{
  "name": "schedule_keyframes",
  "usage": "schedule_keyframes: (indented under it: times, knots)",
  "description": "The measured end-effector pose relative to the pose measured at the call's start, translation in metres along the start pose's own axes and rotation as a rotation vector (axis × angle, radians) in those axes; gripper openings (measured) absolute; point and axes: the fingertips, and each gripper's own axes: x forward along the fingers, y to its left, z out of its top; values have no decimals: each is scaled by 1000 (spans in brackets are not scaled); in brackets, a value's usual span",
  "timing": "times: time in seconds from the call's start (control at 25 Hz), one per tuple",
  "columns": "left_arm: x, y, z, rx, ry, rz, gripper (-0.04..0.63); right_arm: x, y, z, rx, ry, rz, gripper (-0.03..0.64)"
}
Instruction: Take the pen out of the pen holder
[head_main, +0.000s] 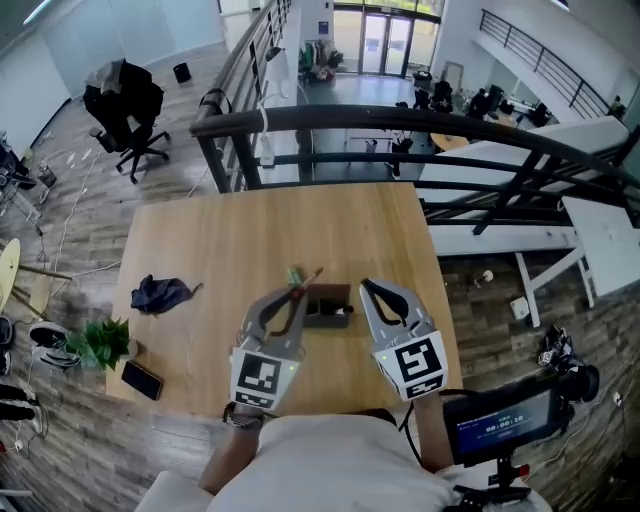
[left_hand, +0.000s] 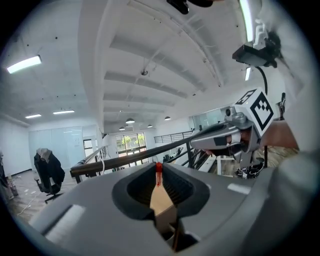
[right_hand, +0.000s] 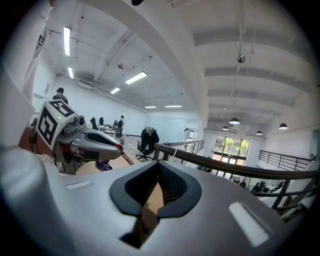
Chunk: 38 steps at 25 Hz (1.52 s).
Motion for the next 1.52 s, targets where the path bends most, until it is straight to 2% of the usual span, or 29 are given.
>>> schedule_keyframes:
  times: [0.24,0.4,0.72,1.52]
  knots:
    - [-12,6,38,25,-92,25,38,-7,-12,25,3,-82,-33,2]
    - [-15,10,53,0,-137,40,38,-6,-15,31,-6,-91,-44,0]
    - [-13,13,50,-6,-131,45,38,-1,-18,27,-30,-75,-64,0]
    - [-5,11,43,2,-120,37,37,4,-25,18,0,-50,-86,0]
